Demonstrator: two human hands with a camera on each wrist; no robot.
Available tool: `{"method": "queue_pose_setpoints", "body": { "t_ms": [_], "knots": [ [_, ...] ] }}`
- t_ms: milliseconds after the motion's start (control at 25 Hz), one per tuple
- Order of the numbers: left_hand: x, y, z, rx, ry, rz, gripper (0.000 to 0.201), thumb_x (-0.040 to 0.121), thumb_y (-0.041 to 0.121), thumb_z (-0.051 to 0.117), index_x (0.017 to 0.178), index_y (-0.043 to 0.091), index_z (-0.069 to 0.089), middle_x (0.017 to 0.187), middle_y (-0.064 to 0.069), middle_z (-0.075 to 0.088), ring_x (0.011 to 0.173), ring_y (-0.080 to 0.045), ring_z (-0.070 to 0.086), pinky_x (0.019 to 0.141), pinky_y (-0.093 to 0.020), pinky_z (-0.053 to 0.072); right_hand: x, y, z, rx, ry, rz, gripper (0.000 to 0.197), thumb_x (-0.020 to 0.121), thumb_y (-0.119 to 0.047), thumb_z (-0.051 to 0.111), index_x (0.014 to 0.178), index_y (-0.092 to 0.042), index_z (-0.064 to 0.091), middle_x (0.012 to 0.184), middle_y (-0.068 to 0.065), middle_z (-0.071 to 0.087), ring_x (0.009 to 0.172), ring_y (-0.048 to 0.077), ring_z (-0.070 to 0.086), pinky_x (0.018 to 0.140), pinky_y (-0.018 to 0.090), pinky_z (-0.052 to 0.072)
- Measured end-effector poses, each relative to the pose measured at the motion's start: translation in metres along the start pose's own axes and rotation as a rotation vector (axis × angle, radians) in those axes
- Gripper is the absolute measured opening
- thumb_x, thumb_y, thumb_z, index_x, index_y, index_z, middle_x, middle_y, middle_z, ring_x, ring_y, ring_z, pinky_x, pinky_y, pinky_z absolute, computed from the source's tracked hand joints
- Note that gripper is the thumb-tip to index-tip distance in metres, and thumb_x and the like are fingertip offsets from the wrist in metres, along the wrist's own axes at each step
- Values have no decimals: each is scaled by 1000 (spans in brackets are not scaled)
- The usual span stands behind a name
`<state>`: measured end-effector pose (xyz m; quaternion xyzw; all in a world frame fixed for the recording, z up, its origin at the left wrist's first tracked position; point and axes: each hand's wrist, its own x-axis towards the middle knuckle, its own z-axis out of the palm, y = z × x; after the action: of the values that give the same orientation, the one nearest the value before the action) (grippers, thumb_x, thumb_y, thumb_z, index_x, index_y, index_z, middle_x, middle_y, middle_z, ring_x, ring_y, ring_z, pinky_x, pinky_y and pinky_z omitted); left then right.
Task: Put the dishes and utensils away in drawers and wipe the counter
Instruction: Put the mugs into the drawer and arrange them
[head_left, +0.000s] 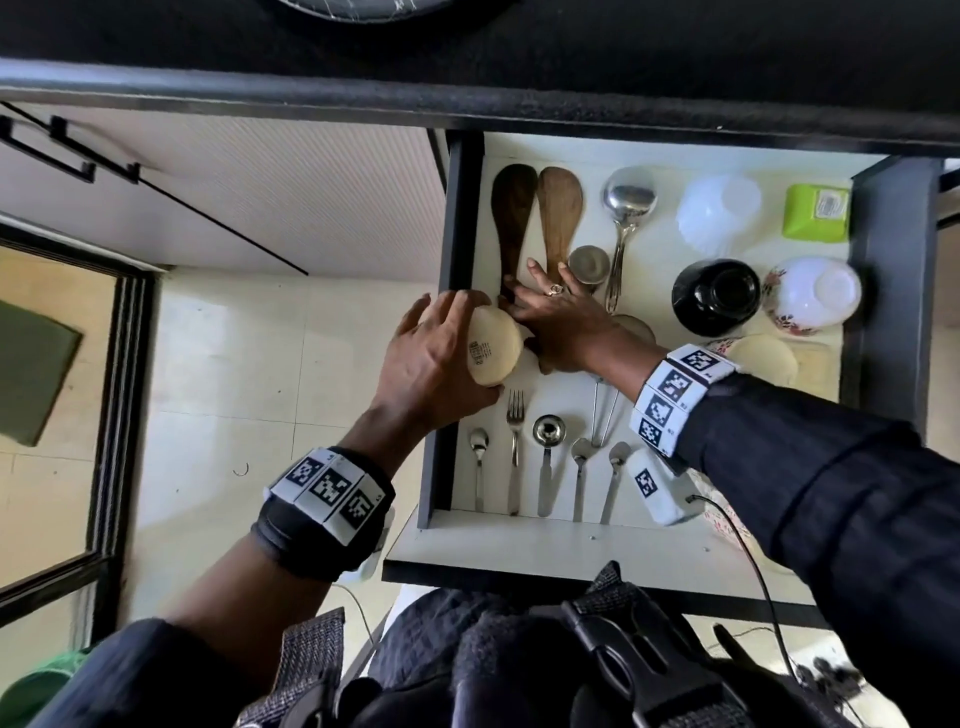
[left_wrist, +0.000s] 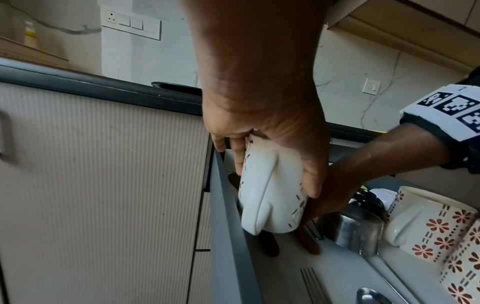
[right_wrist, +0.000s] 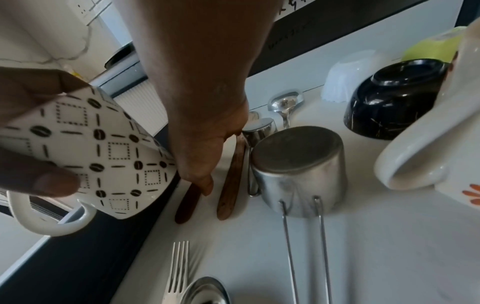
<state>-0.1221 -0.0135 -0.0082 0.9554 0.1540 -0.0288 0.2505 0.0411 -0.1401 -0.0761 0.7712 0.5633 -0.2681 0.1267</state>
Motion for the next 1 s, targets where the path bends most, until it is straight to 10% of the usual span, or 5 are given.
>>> {"method": "queue_pose_setpoints", "body": {
  "t_ms": [440,760,1000],
  "knots": [
    [23,17,21,173,-88,-158,87,61,42,82,131,13,39,121,-6,55,103,-27,59,93,-40,41,-6,18,-1,29,-6,-18,77,90,-28,60,155,-29,17,165,0,0,148,35,-15,117,62,-5],
    [42,29,33,444,68,-322,92,56,83,59,104,5,48,100,-14,57,100,-31,48,92,-45,32,-8,15,4,72,-8,1,82,89,-32,60,156,-25,15,165,-1,-3,148,31,-21,113,59,-15],
    [44,25,25,491,-13,-385,106,51,89,58,111,1,45,120,-19,45,121,-35,38,100,-49,28,-9,14,7,90,15,13,83,87,-33,60,156,-23,16,165,-1,0,149,30,-18,113,58,-15]
  ]
}}
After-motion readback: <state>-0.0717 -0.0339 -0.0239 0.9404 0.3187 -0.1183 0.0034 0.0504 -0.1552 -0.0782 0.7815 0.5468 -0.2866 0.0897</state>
